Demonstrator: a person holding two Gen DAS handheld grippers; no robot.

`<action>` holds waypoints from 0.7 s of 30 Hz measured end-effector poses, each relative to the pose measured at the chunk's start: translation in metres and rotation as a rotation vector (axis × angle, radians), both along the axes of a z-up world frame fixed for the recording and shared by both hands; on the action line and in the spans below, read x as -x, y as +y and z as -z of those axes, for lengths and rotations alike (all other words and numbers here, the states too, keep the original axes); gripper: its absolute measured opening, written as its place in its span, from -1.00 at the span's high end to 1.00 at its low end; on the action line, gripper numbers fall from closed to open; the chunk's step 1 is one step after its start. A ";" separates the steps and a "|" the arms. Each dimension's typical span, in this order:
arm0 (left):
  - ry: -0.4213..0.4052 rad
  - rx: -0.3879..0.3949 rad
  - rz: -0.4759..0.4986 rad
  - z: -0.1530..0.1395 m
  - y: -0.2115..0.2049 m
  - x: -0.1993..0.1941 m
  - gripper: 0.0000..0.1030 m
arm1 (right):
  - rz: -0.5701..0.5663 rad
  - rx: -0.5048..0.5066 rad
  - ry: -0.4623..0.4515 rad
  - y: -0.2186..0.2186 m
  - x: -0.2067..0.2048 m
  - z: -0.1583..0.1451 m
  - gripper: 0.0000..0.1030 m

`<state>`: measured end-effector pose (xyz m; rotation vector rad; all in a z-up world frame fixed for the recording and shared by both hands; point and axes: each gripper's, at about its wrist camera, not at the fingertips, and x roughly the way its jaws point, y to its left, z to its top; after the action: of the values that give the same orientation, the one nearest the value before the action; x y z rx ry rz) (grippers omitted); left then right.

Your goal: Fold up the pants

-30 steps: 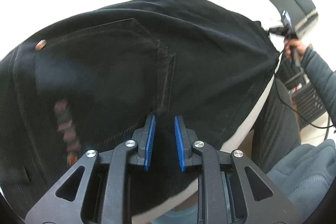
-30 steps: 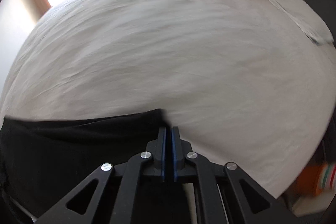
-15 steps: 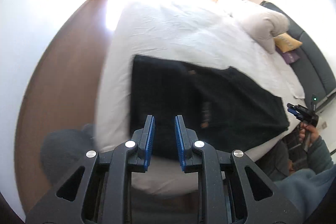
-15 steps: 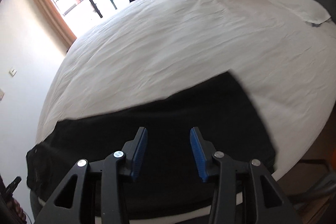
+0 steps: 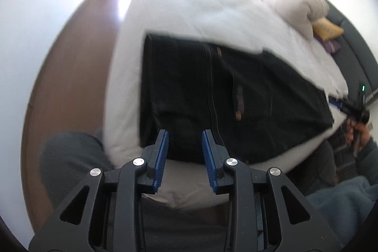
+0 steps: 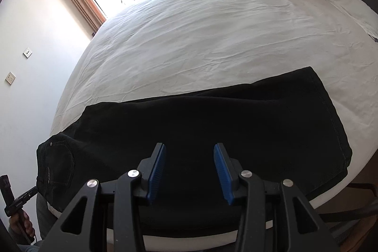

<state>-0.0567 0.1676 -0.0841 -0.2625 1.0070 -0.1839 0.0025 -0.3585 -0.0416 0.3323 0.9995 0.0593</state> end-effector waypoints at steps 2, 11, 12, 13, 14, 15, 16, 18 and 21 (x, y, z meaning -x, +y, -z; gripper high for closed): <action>-0.015 -0.006 -0.013 -0.007 0.007 0.000 0.36 | 0.007 -0.009 0.001 0.000 0.002 0.001 0.11; 0.002 -0.042 0.075 0.002 -0.020 -0.012 0.32 | -0.014 -0.032 0.005 0.006 0.001 0.011 0.11; 0.007 -0.063 0.077 0.003 -0.022 -0.015 0.75 | -0.015 -0.030 0.004 0.007 0.002 0.011 0.11; 0.020 -0.087 0.077 0.006 -0.024 -0.018 0.86 | -0.014 -0.030 0.008 0.006 0.003 0.013 0.11; 0.021 -0.110 0.076 0.008 -0.025 -0.021 0.95 | -0.011 -0.031 0.012 0.005 0.003 0.014 0.11; 0.024 -0.120 0.076 0.010 -0.025 -0.023 0.99 | -0.005 -0.033 0.014 0.003 0.004 0.016 0.11; 0.032 -0.132 0.075 0.011 -0.025 -0.026 1.00 | 0.000 -0.034 0.015 0.002 0.005 0.017 0.11; 0.033 -0.173 0.070 0.014 -0.027 -0.030 1.00 | 0.006 -0.033 0.019 0.001 0.007 0.019 0.12; 0.025 -0.266 0.030 0.015 -0.025 -0.033 1.00 | 0.001 -0.015 0.018 0.004 0.010 0.020 0.12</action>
<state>-0.0241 0.1429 -0.0990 -0.0072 1.0487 -0.0727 -0.0077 -0.3549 -0.0621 0.3475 1.0169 0.0625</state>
